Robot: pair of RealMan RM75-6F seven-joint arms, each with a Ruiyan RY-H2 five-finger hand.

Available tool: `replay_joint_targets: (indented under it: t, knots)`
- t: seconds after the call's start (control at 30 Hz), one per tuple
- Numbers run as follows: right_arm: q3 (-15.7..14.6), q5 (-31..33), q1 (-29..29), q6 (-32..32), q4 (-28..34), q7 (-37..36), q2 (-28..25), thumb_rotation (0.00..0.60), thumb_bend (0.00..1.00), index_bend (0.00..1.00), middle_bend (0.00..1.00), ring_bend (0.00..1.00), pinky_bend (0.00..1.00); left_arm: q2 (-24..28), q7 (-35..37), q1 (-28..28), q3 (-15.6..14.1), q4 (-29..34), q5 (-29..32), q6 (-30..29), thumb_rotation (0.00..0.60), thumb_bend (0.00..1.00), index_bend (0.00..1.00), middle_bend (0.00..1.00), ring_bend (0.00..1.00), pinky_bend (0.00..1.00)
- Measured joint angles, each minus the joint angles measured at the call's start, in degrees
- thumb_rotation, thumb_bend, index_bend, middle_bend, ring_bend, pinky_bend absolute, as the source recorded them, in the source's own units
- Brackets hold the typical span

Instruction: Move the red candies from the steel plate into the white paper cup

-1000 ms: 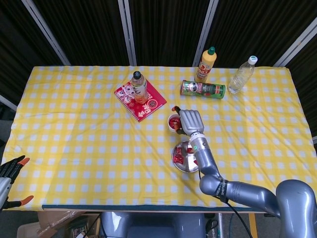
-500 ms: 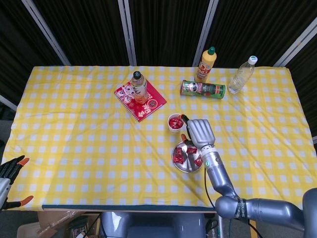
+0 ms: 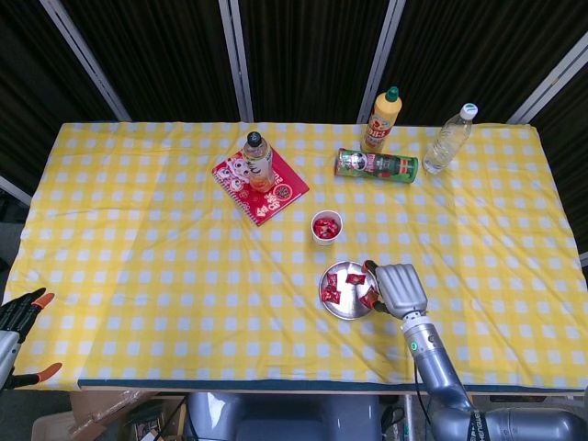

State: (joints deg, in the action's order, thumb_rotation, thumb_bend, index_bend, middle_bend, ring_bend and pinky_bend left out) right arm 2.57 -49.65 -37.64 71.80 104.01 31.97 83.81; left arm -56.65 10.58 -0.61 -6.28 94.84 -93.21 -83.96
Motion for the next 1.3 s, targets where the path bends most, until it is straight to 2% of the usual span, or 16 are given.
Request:
replay_joint_targets:
  t: [0.23,0.4,0.6,0.93,1.3]
  knots:
    - [-1.5,-1.1,1.3,-1.5,-3.4,0.1,2.3,0.600,0.45,0.37,0.79,0.83,1.00,-0.1,-0.7,0.1,0.0,0.2,0.1,-0.1,0.600,0.07,0.00,0.00,0.00,0.00]
    - [-1.8,-1.3,1.7,-2.8,-5.5,-0.3,3.4,0.600,0.41,0.37,0.79,0.83,1.00,-0.1,-1.0,0.1,0.1,0.4,0.6,0.2,0.600,0.07,0.00,0.00,0.00,0.00]
    - [-1.5,-1.9,2.0,-4.1,-7.7,-0.5,4.7,0.600,0.35,0.37,0.79,0.83,1.00,0.0,-1.3,0.0,0.2,0.9,0.9,0.5,0.600,0.07,0.00,0.00,0.00,0.00]
    - [-0.3,-1.2,1.9,-5.7,-11.0,0.3,6.1,0.600,0.35,0.37,0.79,0.83,1.00,0.1,-0.9,-0.1,0.2,0.5,1.1,0.8,0.600,0.07,0.00,0.00,0.00,0.00]
    - [0.1,-2.0,2.4,-6.8,-11.9,0.0,6.8,0.600,0.35,0.43,0.79,0.83,1.00,0.1,-1.1,-0.2,0.3,0.9,1.2,0.9,0.600,0.07,0.00,0.00,0.00,0.00]
